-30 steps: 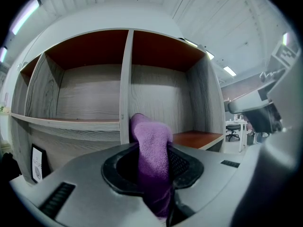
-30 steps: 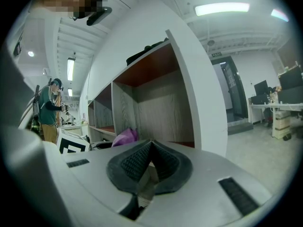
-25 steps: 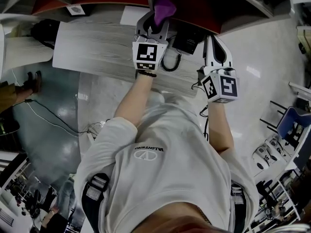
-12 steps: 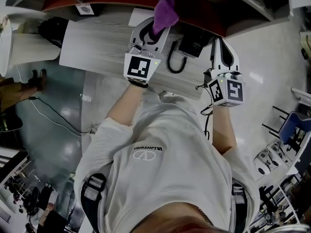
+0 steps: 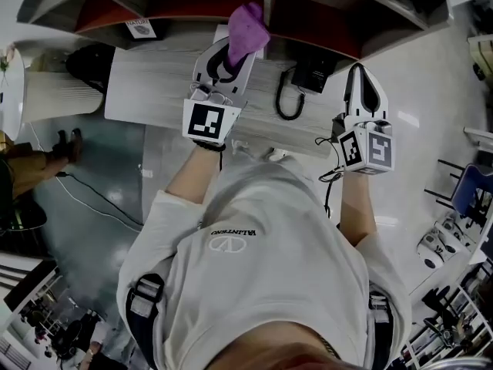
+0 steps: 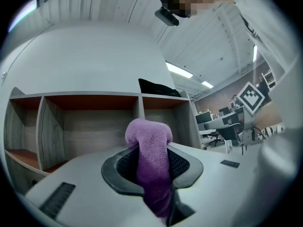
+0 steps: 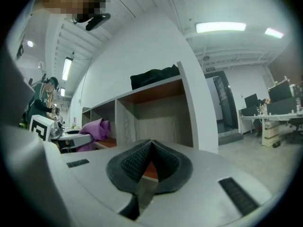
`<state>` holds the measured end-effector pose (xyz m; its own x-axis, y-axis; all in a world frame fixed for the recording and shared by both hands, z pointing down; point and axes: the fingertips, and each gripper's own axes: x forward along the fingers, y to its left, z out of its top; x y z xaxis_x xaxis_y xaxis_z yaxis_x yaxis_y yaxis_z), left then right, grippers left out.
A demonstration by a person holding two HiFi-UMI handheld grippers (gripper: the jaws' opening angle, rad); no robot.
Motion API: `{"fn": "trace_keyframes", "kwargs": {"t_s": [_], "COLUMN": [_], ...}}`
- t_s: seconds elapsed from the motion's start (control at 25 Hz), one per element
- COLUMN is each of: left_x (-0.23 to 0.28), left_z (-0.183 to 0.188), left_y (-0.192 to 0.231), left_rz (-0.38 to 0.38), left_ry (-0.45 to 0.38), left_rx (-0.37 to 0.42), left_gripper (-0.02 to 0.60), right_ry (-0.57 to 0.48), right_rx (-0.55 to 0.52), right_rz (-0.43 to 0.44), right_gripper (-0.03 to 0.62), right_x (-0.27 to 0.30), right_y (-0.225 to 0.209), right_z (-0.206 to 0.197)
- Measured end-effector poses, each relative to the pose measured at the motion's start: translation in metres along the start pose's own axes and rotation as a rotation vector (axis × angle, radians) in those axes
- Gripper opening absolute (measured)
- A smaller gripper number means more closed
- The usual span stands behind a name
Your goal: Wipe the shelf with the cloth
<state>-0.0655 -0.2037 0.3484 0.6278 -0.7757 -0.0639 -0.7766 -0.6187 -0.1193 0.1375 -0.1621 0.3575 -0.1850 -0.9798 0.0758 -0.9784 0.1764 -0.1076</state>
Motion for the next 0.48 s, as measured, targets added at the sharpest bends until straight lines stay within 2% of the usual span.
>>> {"fn": "trace_keyframes", "kwargs": {"t_s": [0.16, 0.48], "left_x": [-0.015, -0.041], "left_z": [0.007, 0.022], "left_y": [0.009, 0.032], "left_rz": [0.004, 0.028], "left_ry": [-0.009, -0.031], "left_rx": [-0.024, 0.002], "left_gripper": [0.103, 0.103], "right_ry": [-0.019, -0.051], "right_rx": [-0.011, -0.028], "right_rz": [-0.041, -0.112], "right_gripper": [0.002, 0.001], "right_x": [-0.011, -0.034], "right_y": [0.005, 0.002], "right_z": [0.009, 0.022]}}
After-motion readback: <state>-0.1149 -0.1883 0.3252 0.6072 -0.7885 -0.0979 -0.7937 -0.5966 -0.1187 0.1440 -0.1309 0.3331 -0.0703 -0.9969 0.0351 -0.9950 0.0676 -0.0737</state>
